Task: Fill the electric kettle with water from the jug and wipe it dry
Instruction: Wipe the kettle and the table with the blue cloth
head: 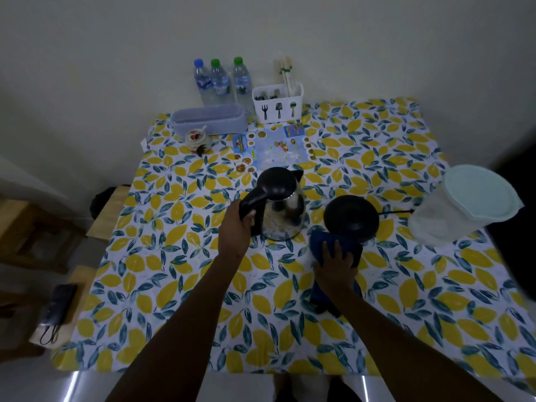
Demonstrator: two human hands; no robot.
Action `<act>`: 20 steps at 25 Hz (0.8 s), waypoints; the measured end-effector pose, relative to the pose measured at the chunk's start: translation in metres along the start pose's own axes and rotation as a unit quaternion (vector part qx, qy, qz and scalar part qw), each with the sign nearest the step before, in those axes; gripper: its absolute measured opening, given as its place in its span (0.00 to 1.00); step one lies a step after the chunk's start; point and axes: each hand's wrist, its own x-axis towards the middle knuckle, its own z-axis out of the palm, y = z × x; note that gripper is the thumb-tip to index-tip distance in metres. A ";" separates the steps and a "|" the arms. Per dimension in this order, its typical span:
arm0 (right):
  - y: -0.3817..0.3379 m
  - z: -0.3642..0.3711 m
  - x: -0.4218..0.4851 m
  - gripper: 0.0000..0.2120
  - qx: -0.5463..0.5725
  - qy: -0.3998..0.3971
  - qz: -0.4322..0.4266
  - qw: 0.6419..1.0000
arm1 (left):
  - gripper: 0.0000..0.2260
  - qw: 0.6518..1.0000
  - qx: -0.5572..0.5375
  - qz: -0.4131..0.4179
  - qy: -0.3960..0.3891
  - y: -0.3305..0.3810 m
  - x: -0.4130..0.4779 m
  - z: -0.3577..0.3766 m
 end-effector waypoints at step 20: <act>-0.045 0.038 -0.010 0.19 -0.120 -0.029 -0.473 0.873 | 0.21 0.949 0.231 -0.134 -0.168 -0.110 -0.162 0.006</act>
